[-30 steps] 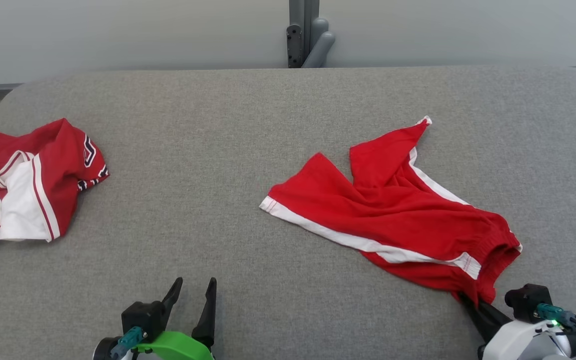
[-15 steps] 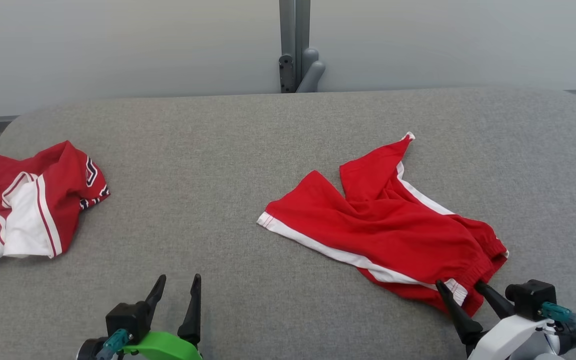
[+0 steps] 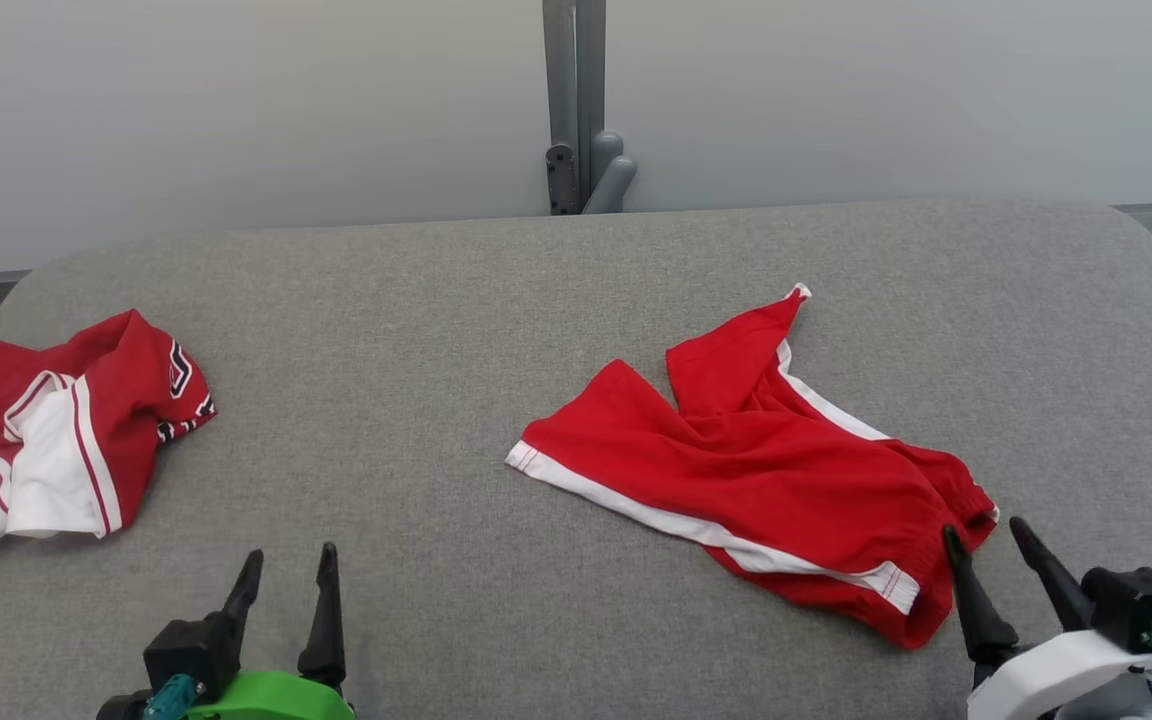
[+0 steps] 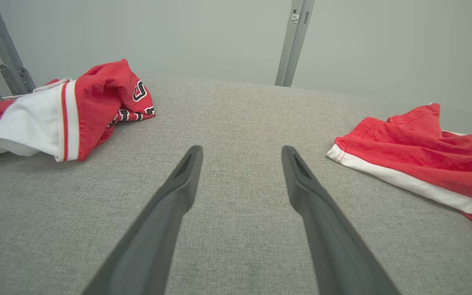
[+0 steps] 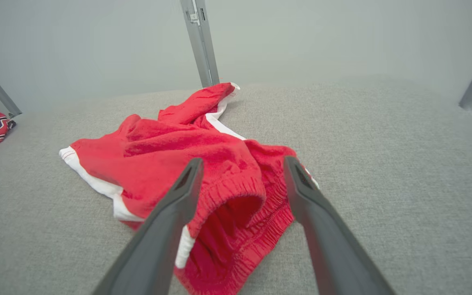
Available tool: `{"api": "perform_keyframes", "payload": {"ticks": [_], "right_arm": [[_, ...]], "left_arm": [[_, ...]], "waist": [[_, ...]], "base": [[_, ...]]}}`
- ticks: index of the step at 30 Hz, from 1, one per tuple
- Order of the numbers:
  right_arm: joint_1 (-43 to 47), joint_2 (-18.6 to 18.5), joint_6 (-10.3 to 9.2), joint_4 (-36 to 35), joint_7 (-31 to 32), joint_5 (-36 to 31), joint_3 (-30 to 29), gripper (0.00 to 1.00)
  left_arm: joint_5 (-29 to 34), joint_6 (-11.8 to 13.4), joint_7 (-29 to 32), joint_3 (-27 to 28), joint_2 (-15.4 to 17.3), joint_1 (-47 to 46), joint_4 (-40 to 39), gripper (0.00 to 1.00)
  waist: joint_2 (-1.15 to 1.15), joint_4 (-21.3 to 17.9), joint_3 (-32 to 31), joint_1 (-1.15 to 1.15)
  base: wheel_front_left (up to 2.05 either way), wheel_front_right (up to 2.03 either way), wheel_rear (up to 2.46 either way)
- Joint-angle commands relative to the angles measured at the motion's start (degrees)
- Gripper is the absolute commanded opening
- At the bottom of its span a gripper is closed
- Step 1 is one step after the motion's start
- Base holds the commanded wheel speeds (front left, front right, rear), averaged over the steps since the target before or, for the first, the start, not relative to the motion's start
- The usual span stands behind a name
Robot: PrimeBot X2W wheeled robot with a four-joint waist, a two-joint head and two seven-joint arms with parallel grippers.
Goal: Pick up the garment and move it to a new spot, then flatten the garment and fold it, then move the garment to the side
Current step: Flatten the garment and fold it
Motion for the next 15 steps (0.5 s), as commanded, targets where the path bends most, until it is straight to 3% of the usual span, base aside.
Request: {"api": "perform_keyframes", "payload": {"ticks": [1, 7, 15], "right_arm": [[0.8, 0.9, -0.08, -1.3, -0.2, -1.6, -1.3, 1.0], [-0.1, 5.4, -0.08, -6.0, -0.2, -7.1, -5.0, 1.0], [0.3, 7.6, -0.08, -6.6, -0.2, -8.8, -4.9, 1.0]], "left_arm": [[0.6, 0.4, 0.0, 0.6, 0.2, 0.9, -0.7, 1.0], [2.1, 0.0, 0.0, 2.6, 0.2, 1.0, -2.5, 1.0], [2.5, -0.4, 0.0, 2.0, 0.2, 1.2, -3.3, 1.0]], "waist": [[0.0, -0.1, 0.0, 0.0], [0.0, 0.2, -0.1, 0.0], [0.0, 0.9, -0.5, 0.0]], "base": [[0.0, 0.0, 0.0], [0.0, 0.0, 0.0], [0.0, 0.0, 0.0]]}}
